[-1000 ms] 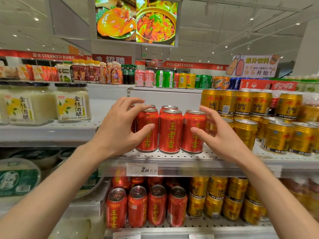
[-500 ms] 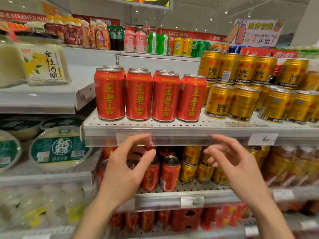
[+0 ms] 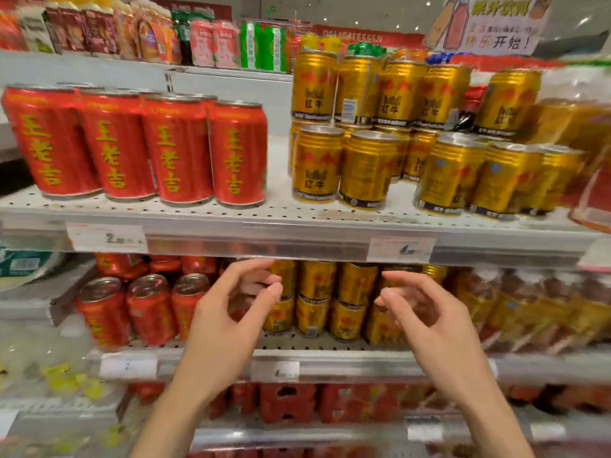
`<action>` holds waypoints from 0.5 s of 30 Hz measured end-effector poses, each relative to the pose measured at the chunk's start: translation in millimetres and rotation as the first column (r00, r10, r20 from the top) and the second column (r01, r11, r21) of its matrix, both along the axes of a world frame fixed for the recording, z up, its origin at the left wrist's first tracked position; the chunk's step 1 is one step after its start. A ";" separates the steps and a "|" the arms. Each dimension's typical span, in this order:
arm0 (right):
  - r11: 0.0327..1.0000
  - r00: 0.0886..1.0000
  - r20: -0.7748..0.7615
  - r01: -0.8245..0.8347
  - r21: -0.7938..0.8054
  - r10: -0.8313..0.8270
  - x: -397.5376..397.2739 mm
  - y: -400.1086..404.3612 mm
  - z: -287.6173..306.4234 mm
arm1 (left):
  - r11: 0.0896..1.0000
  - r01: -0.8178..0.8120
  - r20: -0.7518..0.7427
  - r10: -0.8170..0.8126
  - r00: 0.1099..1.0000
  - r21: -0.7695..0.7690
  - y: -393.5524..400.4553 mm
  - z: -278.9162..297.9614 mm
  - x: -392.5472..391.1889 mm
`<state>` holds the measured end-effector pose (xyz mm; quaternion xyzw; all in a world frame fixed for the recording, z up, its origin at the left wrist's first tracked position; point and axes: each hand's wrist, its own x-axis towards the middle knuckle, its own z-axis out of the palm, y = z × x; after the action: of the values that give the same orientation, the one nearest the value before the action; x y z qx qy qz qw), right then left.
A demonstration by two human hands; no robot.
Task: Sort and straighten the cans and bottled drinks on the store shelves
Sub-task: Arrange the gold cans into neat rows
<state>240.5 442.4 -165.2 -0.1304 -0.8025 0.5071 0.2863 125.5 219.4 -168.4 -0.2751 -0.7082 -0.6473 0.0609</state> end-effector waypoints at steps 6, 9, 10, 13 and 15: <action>0.999 1.000 -0.001 -0.030 0.014 0.030 23.3 52.5 7.6 | 0.999 -0.047 0.012 0.047 0.999 0.002 40.3 6.5 24.1; 1.000 1.000 -0.007 -0.023 0.006 0.023 29.7 65.3 9.2 | 0.998 -0.068 -0.012 0.068 0.998 -0.019 49.3 11.6 29.2; 1.000 1.000 -0.005 -0.018 0.005 0.018 31.3 68.0 10.8 | 0.997 -0.074 -0.026 0.073 0.997 -0.025 51.3 13.7 29.4; 1.000 1.000 -0.024 0.011 0.025 -0.010 34.2 71.8 19.0 | 0.997 -0.073 -0.069 0.071 0.995 -0.029 54.9 23.4 26.3; 0.996 0.998 -0.049 0.050 0.080 -0.046 35.3 70.1 26.5 | 0.998 -0.050 -0.105 0.047 0.993 -0.027 55.9 29.5 19.8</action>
<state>275.8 512.5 -138.7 -0.1260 -0.8120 0.4699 0.3225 145.4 275.3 -138.9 -0.2923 -0.7200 -0.6198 0.1094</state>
